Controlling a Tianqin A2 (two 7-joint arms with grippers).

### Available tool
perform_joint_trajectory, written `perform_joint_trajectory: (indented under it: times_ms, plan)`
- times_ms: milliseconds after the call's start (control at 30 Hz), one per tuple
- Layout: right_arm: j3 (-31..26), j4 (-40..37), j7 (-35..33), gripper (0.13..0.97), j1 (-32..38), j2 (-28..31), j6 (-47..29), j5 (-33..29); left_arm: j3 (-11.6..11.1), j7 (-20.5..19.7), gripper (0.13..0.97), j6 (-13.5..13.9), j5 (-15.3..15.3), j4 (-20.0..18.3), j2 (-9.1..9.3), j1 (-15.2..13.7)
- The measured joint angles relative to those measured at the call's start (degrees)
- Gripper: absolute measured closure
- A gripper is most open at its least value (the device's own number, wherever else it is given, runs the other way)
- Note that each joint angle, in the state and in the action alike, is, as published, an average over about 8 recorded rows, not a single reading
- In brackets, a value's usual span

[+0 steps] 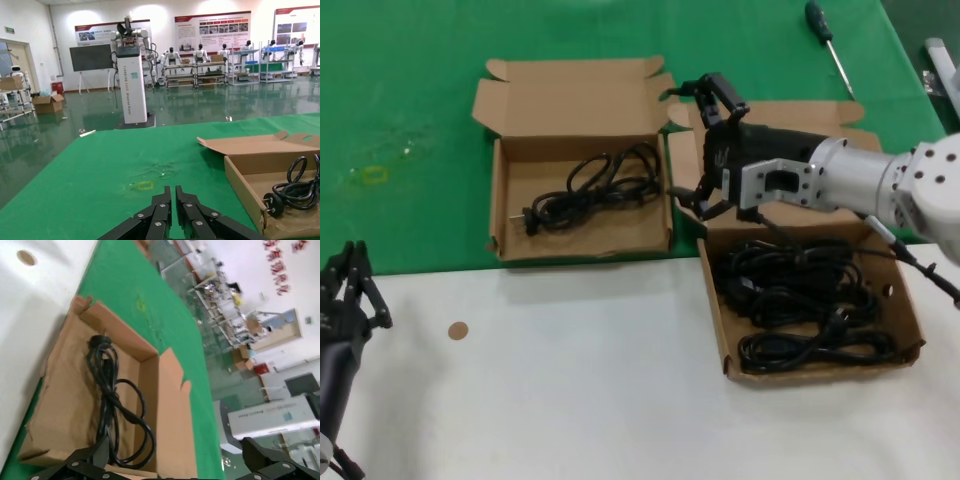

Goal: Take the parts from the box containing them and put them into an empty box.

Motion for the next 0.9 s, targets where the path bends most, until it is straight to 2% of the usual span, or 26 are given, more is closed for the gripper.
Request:
perform_joint_trajectory:
  times_ms: [267, 400, 667, 800, 900]
  plan:
    - [1.5, 2.4, 3.0, 0.143, -3.5, -0.4, 2.8, 1.2, 0.0, 0.0, 0.895, 0.0, 0.0, 0.0, 0.0, 0.0]
    - [2.6, 4.0, 5.1, 0.138, -5.9, -0.7, 4.7, 2.0, 0.0, 0.0, 0.87, 0.0, 0.0, 0.0, 0.0, 0.0]
    - [4.9, 7.5, 9.5, 0.129, -11.0, -1.4, 8.7, 3.7, 0.0, 0.0, 0.729, 0.0, 0.0, 0.0, 0.0, 0.0]
    - [6.0, 9.2, 11.7, 0.129, -13.5, -1.7, 10.8, 4.5, 0.0, 0.0, 0.729, 0.0, 0.0, 0.0, 0.0, 0.0]
    - [6.9, 10.6, 13.3, 0.129, -15.5, -2.0, 12.3, 5.2, 0.0, 0.0, 0.65, 0.0, 0.0, 0.0, 0.0, 0.0]
